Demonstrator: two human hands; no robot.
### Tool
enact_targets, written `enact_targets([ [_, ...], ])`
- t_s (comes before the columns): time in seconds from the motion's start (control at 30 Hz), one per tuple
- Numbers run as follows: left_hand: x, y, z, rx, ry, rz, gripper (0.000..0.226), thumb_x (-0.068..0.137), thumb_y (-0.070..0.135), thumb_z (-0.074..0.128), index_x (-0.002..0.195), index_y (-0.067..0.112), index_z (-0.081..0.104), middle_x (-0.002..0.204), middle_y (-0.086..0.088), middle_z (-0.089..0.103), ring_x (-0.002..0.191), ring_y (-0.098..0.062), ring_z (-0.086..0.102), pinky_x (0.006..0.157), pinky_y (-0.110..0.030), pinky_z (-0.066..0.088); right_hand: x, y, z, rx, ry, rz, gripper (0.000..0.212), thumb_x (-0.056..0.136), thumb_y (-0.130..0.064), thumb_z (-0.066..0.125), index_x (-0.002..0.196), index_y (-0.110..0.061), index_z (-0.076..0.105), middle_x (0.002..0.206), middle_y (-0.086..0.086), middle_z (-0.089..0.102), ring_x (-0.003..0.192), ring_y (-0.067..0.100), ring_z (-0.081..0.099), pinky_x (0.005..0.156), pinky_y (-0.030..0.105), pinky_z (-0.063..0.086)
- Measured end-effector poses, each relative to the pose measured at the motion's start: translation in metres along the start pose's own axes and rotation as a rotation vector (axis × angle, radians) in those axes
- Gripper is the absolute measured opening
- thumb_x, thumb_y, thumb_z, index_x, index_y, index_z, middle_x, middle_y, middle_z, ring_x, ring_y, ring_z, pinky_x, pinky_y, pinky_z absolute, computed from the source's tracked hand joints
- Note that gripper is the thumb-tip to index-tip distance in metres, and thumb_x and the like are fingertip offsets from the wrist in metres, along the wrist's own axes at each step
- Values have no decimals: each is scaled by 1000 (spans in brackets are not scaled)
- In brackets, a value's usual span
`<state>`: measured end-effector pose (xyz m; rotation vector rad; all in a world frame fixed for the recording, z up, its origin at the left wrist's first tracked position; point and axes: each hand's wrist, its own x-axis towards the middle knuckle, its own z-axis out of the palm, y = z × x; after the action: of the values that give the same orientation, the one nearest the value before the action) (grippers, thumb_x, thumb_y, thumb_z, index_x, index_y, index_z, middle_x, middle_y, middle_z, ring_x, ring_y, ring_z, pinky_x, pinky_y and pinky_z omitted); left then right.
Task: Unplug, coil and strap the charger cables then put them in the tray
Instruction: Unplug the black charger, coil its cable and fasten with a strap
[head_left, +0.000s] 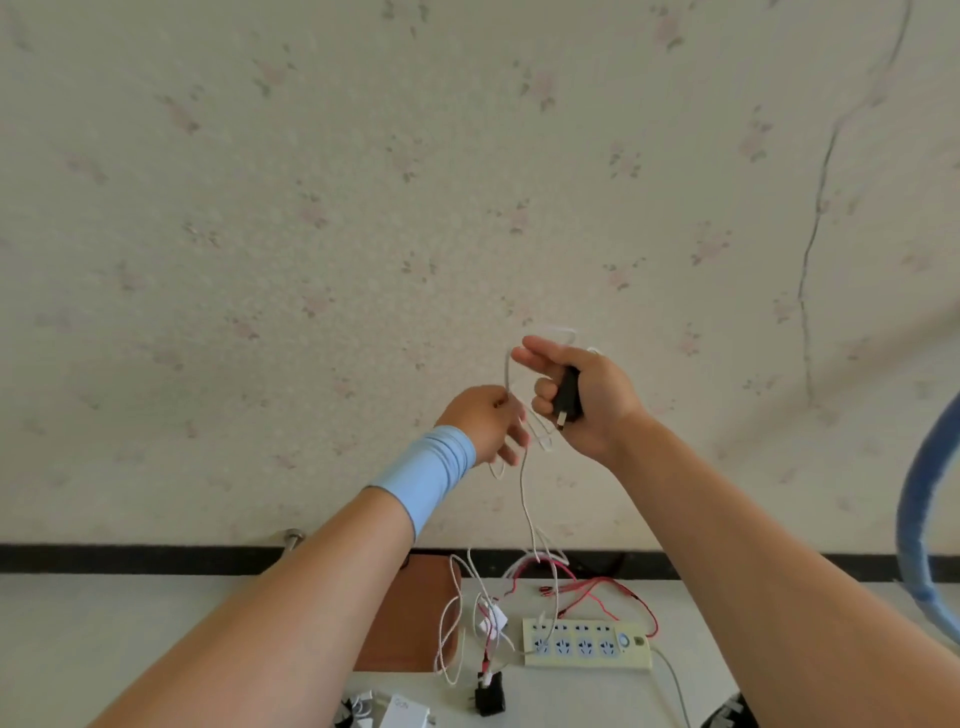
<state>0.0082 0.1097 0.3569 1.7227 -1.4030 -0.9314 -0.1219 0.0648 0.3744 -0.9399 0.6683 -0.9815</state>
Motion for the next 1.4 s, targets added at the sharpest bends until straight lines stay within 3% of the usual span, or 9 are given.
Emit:
enact_targets([
  [0.2,3,12,-11,-645,201,124,25,102,14,39,84,8,55,54,-3,57,58,-22,64,52,-25,49,8,16,-11,-445,55,147,22,99,-5,50,112,2,66,101,14,62,49,17,51,45,30,44],
  [0.37,4,22,-30,-1233,92,113,28,106,17,38,83,10,52,51,1,52,51,-16,63,52,-22,48,5,37,-19,-1061,-319,283,27,99,-12,53,119,-25,65,134,5,57,77,19,75,50,27,50],
  [0.47,4,19,-35,-1297,106,91,26,105,18,40,86,10,55,54,1,57,53,-16,64,52,-21,50,2,40,-14,-1098,-357,279,17,100,-18,58,113,-14,67,117,6,71,83,23,75,50,22,49],
  [0.57,2,16,-38,-1190,90,42,20,105,19,41,101,8,58,64,-4,66,55,-16,63,53,-22,49,3,38,-11,-1027,-178,157,18,102,-17,54,100,-6,69,89,9,77,69,22,71,50,21,49],
  [0.73,3,2,-23,-539,75,-155,36,93,-6,33,123,7,47,82,-9,69,52,-20,59,48,-25,39,10,26,-7,-640,90,-13,19,102,-14,55,96,-3,70,72,10,65,47,21,57,45,28,46],
  [0.93,1,-10,1,175,-243,-140,27,97,15,51,123,14,59,113,-6,66,69,-15,63,64,-25,52,8,13,-4,-303,63,-45,20,105,-17,50,100,-7,66,73,7,59,52,20,52,51,32,45],
  [1.1,9,-7,10,551,-136,59,27,98,35,54,99,13,69,83,-2,68,73,-18,65,76,-28,49,3,6,-2,-153,43,-130,24,107,-19,47,106,-6,67,78,5,59,54,18,51,54,33,45],
  [1.27,18,-12,6,321,138,194,30,93,38,61,77,17,74,65,3,64,63,-14,58,62,-25,43,11,15,-12,-562,161,-58,23,98,-1,49,100,-9,70,93,15,64,52,21,60,49,33,49],
  [1.4,20,-10,1,128,333,259,29,88,37,64,67,19,72,66,7,68,66,-8,63,64,-24,46,4,29,-18,-889,0,151,17,99,-7,53,108,-8,67,104,12,68,63,19,73,52,29,55],
])
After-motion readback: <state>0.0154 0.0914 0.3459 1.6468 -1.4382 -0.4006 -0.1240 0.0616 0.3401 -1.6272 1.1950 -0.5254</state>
